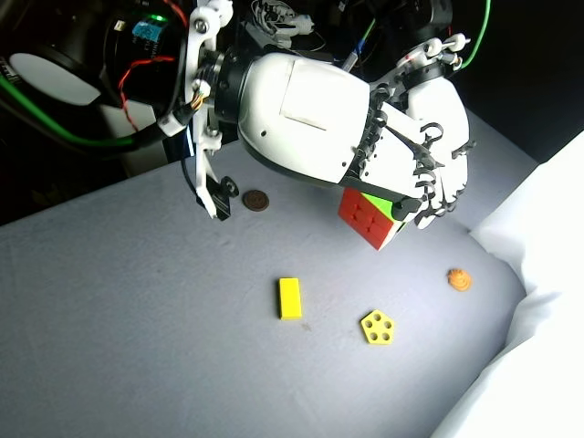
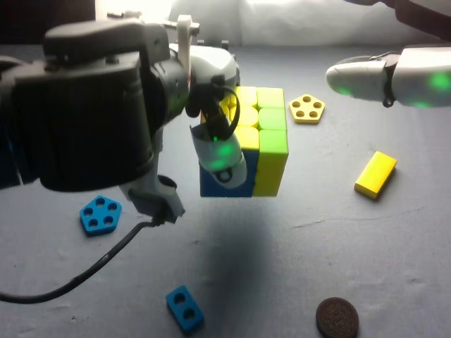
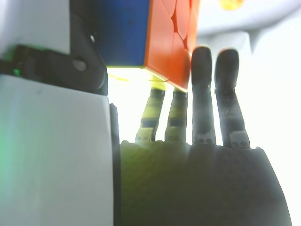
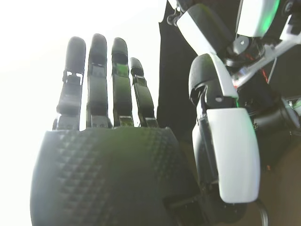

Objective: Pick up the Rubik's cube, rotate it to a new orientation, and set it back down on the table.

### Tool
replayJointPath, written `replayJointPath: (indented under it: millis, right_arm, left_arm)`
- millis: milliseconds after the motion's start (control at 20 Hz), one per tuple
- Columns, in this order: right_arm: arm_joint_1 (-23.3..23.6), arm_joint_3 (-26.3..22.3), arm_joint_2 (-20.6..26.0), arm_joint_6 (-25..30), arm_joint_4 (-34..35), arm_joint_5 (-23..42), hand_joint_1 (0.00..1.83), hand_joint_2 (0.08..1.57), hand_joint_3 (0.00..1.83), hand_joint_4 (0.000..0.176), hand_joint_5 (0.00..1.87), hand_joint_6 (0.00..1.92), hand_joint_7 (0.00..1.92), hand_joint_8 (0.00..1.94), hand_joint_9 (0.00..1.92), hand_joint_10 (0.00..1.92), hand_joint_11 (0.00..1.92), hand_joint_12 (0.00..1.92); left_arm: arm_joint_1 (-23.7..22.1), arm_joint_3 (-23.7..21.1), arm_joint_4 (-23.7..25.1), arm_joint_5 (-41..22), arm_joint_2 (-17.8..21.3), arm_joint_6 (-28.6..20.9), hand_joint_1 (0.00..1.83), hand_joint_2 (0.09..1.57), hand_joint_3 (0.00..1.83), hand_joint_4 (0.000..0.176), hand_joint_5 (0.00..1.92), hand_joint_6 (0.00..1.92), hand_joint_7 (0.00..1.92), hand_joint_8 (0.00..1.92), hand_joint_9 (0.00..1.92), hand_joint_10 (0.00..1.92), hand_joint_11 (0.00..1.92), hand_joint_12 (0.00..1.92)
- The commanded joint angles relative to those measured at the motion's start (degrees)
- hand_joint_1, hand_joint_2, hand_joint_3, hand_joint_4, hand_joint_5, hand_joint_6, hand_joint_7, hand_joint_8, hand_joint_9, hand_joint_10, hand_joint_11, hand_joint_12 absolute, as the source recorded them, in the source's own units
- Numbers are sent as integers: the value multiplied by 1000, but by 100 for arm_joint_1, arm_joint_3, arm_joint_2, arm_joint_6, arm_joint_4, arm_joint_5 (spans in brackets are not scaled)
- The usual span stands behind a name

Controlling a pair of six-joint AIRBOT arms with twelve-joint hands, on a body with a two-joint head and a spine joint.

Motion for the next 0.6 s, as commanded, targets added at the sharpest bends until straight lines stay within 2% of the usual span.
replayJointPath:
  millis: [0, 150, 350, 500, 550]
  right_arm:
    - [35, 40, 31, 57, -92, 774, 468, 1247, 1, 0, 73, 1, 197, 0, 178, 27, 0, 264]
    - [-45, 58, 30, 61, -287, 911, 492, 1233, 0, 0, 84, 7, 216, 7, 190, 20, 0, 298]
    - [-82, 58, 30, 61, -301, 911, 519, 1226, 0, 0, 94, 4, 234, 3, 244, 23, 0, 536]
    - [-106, 58, 30, 61, -305, 914, 525, 1227, 0, 0, 102, 6, 247, 6, 257, 24, 0, 544]
    - [-110, 58, 30, 61, -305, 915, 533, 1228, 0, 0, 110, 8, 241, 2, 250, 18, 0, 516]
  left_arm:
    - [-5, 5, 527, 192, 61, -138, 1044, 1305, 14, 0, 600, 1555, 113, 1770, 173, 1754, 164, 1841]
    - [273, 20, 786, 381, 61, -512, 1040, 1319, 8, 0, 591, 1573, 122, 1755, 172, 1731, 164, 1831]
    - [502, 52, 951, 519, 61, -747, 1031, 1335, 3, 0, 567, 1600, 114, 1729, 155, 1725, 129, 1830]
    - [672, 77, 1162, 615, 61, -1003, 1033, 1330, 0, 0, 577, 1589, 132, 1743, 182, 1738, 156, 1831]
    - [717, 77, 1197, 620, 61, -1070, 1022, 1341, 1, 0, 557, 1611, 166, 1659, 209, 1652, 149, 1780]
